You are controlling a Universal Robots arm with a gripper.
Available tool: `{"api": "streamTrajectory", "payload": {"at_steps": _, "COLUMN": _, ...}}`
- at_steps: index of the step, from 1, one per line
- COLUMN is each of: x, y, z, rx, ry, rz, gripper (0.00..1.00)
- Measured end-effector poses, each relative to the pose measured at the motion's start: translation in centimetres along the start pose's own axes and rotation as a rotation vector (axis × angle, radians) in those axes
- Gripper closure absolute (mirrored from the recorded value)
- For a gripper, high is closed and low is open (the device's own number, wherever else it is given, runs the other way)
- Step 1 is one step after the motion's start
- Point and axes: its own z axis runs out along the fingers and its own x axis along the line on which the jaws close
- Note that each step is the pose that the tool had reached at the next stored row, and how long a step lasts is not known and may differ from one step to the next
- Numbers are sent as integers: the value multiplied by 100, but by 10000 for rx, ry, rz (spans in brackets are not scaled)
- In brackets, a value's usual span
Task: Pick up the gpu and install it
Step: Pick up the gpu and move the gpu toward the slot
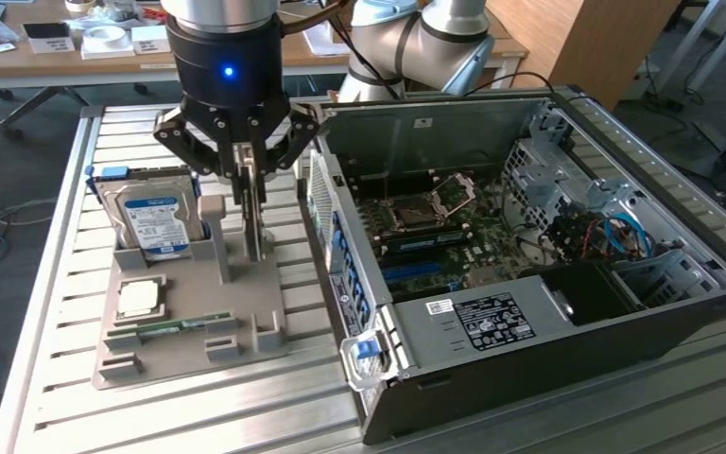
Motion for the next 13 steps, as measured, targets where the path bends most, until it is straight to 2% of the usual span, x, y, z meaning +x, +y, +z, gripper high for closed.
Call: {"api": "streamTrajectory", "payload": {"at_steps": 13, "x": 0, "y": 1, "z": -17, "rx": 6, "ry": 5, "rz": -2, "gripper": 73}}
